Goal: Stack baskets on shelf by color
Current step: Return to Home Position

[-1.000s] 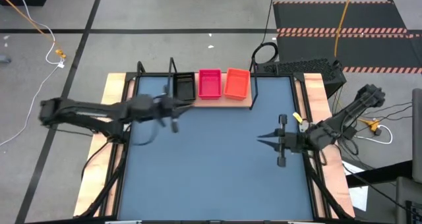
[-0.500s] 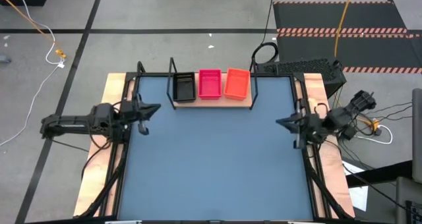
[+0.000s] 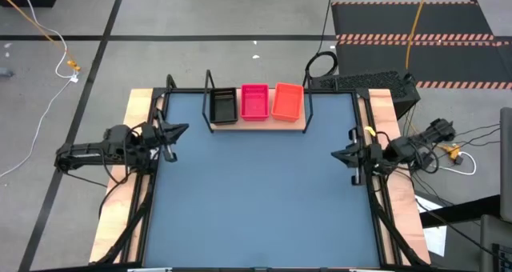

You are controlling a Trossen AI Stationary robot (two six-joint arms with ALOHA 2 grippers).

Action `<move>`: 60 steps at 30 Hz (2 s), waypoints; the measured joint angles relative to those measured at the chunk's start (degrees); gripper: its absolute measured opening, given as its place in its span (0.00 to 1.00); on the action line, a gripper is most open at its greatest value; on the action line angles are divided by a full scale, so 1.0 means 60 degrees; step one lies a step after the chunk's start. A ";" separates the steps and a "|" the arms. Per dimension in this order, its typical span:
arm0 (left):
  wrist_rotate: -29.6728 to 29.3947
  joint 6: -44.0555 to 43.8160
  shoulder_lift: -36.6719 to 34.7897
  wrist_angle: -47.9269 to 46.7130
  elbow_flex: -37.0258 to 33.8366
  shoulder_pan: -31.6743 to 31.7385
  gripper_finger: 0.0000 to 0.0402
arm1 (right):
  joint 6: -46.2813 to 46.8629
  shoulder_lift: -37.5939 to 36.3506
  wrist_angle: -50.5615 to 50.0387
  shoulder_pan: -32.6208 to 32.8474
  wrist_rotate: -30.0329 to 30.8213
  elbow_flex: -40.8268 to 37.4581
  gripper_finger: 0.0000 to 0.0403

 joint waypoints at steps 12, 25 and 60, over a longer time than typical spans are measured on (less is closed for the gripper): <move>0.0016 -0.1185 0.0003 -0.1319 0.0000 0.0008 0.04 | 0.0230 0.1030 0.0064 -0.2114 -0.2010 -0.0113 0.00; 0.0055 -0.1567 -0.0063 -0.1137 -0.0573 -0.0402 0.01 | 0.1220 0.1182 0.0087 -0.5021 -0.4441 -0.0641 0.00; 0.0951 -0.1656 -0.0858 -0.0389 -0.2091 0.0350 0.09 | 0.1946 -0.0753 -0.0682 -0.6122 -0.5892 -0.1639 0.02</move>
